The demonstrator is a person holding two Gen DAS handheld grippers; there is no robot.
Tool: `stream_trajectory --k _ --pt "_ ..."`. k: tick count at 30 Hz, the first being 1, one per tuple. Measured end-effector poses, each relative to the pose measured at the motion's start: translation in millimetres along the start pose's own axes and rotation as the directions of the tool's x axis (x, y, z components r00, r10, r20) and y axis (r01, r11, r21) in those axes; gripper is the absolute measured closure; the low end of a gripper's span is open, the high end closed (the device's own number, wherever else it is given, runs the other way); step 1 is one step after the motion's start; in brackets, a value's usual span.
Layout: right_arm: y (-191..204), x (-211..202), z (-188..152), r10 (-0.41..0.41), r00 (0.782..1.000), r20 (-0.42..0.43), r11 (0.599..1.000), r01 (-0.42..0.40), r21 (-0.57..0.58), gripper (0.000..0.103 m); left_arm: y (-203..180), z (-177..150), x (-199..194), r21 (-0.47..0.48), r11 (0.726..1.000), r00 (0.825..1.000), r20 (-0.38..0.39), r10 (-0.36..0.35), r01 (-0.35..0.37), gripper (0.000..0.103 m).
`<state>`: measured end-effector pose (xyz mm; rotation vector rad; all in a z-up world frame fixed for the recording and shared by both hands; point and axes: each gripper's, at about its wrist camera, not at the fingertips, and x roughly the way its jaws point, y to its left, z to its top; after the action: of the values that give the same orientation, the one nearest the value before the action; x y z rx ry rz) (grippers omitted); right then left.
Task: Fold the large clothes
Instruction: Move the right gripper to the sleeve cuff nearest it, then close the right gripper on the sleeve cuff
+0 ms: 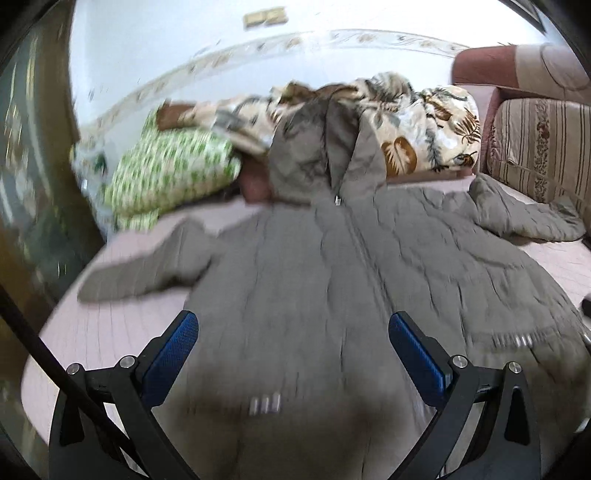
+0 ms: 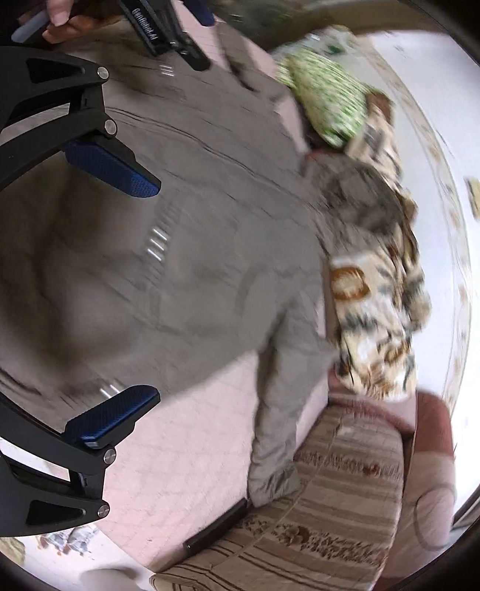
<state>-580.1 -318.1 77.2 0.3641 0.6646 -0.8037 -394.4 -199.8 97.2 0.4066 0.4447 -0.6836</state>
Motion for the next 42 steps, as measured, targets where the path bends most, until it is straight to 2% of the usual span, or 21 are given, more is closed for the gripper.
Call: stream_trajectory --k 5,8,9,11,12,13,15,16,17,21,24,26,28,31,32,33,34,36,42 --pt "-76.3 26.8 57.8 -0.037 0.999 0.03 0.989 0.032 0.142 0.0 -20.4 22.7 49.9 0.033 0.999 0.999 -0.035 -0.027 0.028 0.0" --pt "-139.7 54.6 85.0 -0.051 0.999 0.017 0.958 0.044 0.282 0.0 -19.0 22.3 67.5 0.015 0.999 0.996 -0.089 -0.031 0.032 0.0" --pt "-161.1 62.9 91.1 -0.049 0.999 0.016 0.94 0.04 0.339 0.0 -16.4 25.0 72.0 0.001 0.999 0.993 -0.108 -0.052 0.052 0.0" --pt "-215.0 83.6 95.1 -0.045 0.999 0.007 0.874 0.036 0.484 0.0 -11.4 27.5 74.7 -0.011 0.998 0.992 -0.107 -0.064 0.063 0.0" --pt "-236.9 90.7 94.1 -0.035 0.999 0.006 0.835 0.026 0.55 0.0 -10.1 25.4 74.5 -0.011 0.998 0.993 -0.103 -0.059 0.058 0.0" --pt "-264.2 99.9 90.5 -0.001 1.0 0.023 0.776 -0.014 0.631 0.002 -9.6 23.6 76.0 -0.011 0.998 0.993 -0.108 -0.056 0.055 0.0" --pt "-299.7 113.7 88.0 0.008 0.999 0.034 0.696 -0.03 0.717 0.01 -9.7 21.3 81.5 -0.016 0.997 0.989 -0.132 -0.071 0.07 0.0" --pt "-311.4 119.5 89.4 -0.002 0.999 0.036 0.679 -0.024 0.734 0.02 -10.9 21.1 84.2 -0.016 0.997 0.988 -0.139 -0.072 0.071 0.0" --pt "-321.6 125.5 92.1 -0.009 0.999 0.033 0.668 -0.019 0.744 0.025 -13.1 21.4 88.2 -0.012 0.997 0.986 -0.149 -0.078 0.077 0.0" --pt "-348.2 154.1 94.0 0.003 1.0 0.025 0.595 -0.022 0.804 0.032 -20.9 16.6 97.5 0.016 0.996 0.982 -0.172 -0.081 0.085 0.0" --pt "-359.5 173.6 97.3 -0.039 0.999 -0.034 0.566 0.05 0.823 0.036 -22.1 14.9 101.6 0.021 0.996 0.978 -0.188 -0.087 0.092 0.0" --pt "-366.7 186.3 98.6 -0.063 0.994 -0.085 0.556 0.105 0.825 0.036 -20.9 15.1 103.0 0.015 0.996 0.978 -0.186 -0.089 0.093 0.0" --pt "-373.9 196.2 102.1 -0.089 0.992 -0.091 0.555 0.125 0.823 0.036 -19.4 14.6 104.2 0.01 0.996 0.978 -0.188 -0.088 0.091 0.0" --pt "-381.5 208.0 115.2 -0.123 0.988 -0.09 0.58 0.145 0.802 0.036 -16.8 13.8 107.3 -0.001 0.995 0.975 -0.201 -0.094 0.096 0.0" --pt "-381.5 209.6 116.1 -0.121 0.99 -0.079 0.592 0.136 0.794 0.04 -16.3 13.5 108.1 -0.003 0.995 0.975 -0.204 -0.093 0.095 0.0" --pt "-381.7 213.4 119.0 -0.132 0.988 -0.085 0.611 0.148 0.778 0.049 -15.4 13.6 109.1 -0.004 0.996 0.974 -0.205 -0.092 0.093 0.0" --pt "-383.5 214.1 116.1 -0.155 0.984 -0.092 0.615 0.169 0.77 0.085 -14.0 13.9 109.8 -0.006 0.996 0.974 -0.207 -0.09 0.091 0.0" --pt "-385.5 209.8 113.4 -0.144 0.988 -0.058 0.593 0.133 0.794 0.088 -11.9 15.1 110.5 -0.014 0.996 0.975 -0.206 -0.086 0.085 0.0" --pt "-352.9 153.5 156.8 -0.227 0.968 0.102 0.693 0.087 0.715 0.09 -6.3 18.1 105.7 -0.034 0.996 0.977 -0.194 -0.084 0.079 0.0"
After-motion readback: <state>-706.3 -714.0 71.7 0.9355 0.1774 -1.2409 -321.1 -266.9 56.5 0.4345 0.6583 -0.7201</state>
